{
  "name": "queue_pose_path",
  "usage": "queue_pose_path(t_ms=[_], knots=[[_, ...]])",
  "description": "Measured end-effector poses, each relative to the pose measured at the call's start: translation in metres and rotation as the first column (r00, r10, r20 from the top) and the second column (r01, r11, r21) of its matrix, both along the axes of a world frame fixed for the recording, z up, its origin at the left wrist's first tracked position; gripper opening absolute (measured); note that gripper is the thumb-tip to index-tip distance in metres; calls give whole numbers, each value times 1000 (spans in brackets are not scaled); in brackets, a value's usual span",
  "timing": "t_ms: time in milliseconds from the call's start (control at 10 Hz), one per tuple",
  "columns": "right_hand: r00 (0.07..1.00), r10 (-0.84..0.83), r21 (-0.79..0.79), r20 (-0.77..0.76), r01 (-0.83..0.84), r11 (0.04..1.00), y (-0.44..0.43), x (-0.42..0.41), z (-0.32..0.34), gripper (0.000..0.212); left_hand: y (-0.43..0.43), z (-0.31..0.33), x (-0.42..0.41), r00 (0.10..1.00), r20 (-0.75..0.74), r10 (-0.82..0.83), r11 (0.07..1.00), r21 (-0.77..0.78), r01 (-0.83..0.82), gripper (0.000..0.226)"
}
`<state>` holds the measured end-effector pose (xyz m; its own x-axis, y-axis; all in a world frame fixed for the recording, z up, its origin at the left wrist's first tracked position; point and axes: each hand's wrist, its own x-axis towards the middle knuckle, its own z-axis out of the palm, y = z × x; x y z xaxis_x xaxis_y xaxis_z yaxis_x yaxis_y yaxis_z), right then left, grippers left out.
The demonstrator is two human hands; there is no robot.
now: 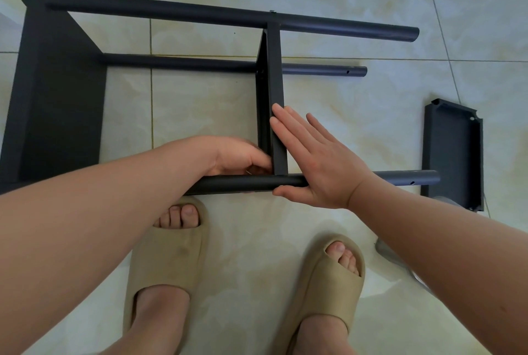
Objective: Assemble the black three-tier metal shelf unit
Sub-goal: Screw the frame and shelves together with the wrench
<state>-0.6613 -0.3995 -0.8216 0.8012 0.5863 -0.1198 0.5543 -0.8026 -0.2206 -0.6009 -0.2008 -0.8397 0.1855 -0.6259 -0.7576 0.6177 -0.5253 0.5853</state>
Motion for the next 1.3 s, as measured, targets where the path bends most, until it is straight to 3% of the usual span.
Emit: queue_pose_path(t_ms=[100, 200, 400, 500, 600, 900, 1000, 1100, 1300], knots=[[1000, -1, 5, 5, 1, 1000, 0, 0, 0, 101, -1, -2, -1, 996, 11, 85, 996, -24, -85, 17], [1000, 1, 9, 8, -1, 1000, 0, 0, 0, 101, 1, -7, 0, 986, -79, 150, 985, -73, -156, 15], [1000, 0, 3, -3, 0, 1000, 0, 1, 0, 101, 1, -3, 2, 969, -194, 156, 982, -71, -172, 22], [1000, 0, 3, 1, 0, 1000, 0, 1, 0, 100, 0, 0, 0, 999, -45, 24, 1000, 8, -24, 19], [1000, 2, 12, 6, -2, 1000, 0, 1, 0, 100, -1, -3, -1, 993, 10, 118, 993, -19, -118, 14], [1000, 1, 18, 10, -1, 1000, 0, 1, 0, 100, 2, -6, 3, 965, -190, 179, 976, -89, -199, 22], [1000, -1, 23, 11, 1, 1000, 0, 1, 0, 100, 1, 0, 2, 989, -133, 67, 997, -16, -70, 24], [1000, 0, 27, 15, 0, 1000, 0, 1, -1, 100, -1, -2, -1, 995, -24, 100, 995, -26, -101, 20], [1000, 0, 24, 22, -1, 1000, -1, 1, -1, 100, 2, -8, 1, 979, -103, 174, 981, -71, -182, 21]])
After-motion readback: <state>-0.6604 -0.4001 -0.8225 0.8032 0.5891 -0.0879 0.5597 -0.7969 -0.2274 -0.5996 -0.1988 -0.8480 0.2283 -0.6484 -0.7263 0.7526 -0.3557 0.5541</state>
